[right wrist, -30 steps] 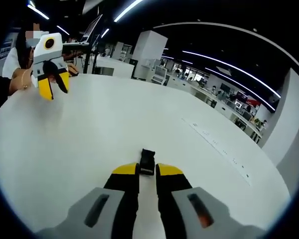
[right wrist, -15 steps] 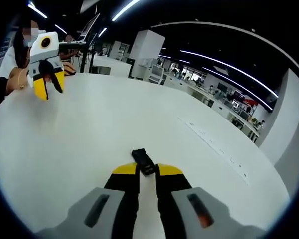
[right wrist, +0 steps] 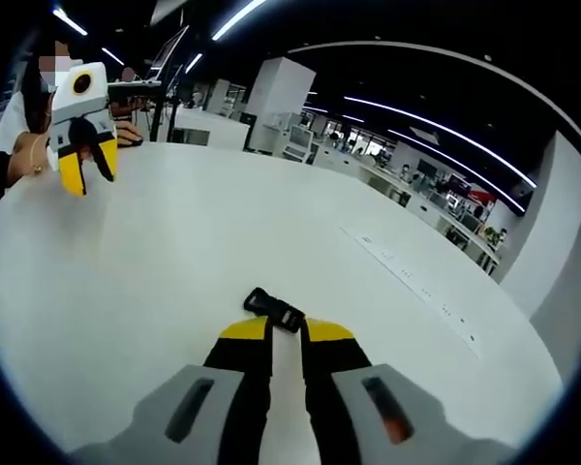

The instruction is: Snap the two parts of the plastic buckle together until the buckle closes and remains connected.

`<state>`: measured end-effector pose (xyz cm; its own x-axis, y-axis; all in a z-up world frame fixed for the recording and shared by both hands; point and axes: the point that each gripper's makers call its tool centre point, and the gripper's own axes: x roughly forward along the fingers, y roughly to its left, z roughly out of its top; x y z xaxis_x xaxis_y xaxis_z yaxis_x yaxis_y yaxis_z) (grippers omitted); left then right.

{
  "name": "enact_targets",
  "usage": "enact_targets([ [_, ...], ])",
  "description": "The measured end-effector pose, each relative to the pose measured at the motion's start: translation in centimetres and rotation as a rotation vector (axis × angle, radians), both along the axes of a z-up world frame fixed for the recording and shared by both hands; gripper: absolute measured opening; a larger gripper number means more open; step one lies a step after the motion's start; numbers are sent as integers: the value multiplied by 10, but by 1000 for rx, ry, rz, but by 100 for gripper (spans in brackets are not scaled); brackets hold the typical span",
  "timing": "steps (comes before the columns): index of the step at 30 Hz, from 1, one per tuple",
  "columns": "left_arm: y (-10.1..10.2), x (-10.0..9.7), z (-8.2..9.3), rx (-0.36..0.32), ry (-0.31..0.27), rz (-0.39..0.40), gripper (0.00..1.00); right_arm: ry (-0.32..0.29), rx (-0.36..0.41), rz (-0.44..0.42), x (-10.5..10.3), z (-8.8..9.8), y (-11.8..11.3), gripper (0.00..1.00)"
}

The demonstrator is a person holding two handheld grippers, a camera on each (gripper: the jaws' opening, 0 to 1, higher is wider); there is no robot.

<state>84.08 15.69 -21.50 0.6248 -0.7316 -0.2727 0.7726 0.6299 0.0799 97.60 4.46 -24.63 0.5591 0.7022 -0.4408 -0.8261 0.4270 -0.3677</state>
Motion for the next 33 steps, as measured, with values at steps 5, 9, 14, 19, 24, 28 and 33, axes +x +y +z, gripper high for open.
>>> enact_targets([
  [5, 1, 0, 0, 1, 1, 2, 15, 0, 5, -6, 1, 0, -1, 11],
  [9, 0, 1, 0, 1, 2, 2, 15, -1, 4, -7, 2, 0, -1, 11],
  [14, 0, 1, -1, 0, 3, 1, 15, 5, 7, -1, 1, 0, 1, 11],
  [19, 1, 1, -1, 0, 4, 3, 15, 5, 10, -1, 2, 0, 2, 11],
  [24, 1, 0, -1, 0, 6, 2, 15, 12, 17, 6, 1, 0, 5, 11],
  [28, 1, 0, -2, 1, 6, 2, 15, 14, 15, 7, 2, -1, 7, 11],
  [33, 1, 1, -2, -1, 11, 3, 15, 16, 18, 6, 3, -2, 7, 11],
])
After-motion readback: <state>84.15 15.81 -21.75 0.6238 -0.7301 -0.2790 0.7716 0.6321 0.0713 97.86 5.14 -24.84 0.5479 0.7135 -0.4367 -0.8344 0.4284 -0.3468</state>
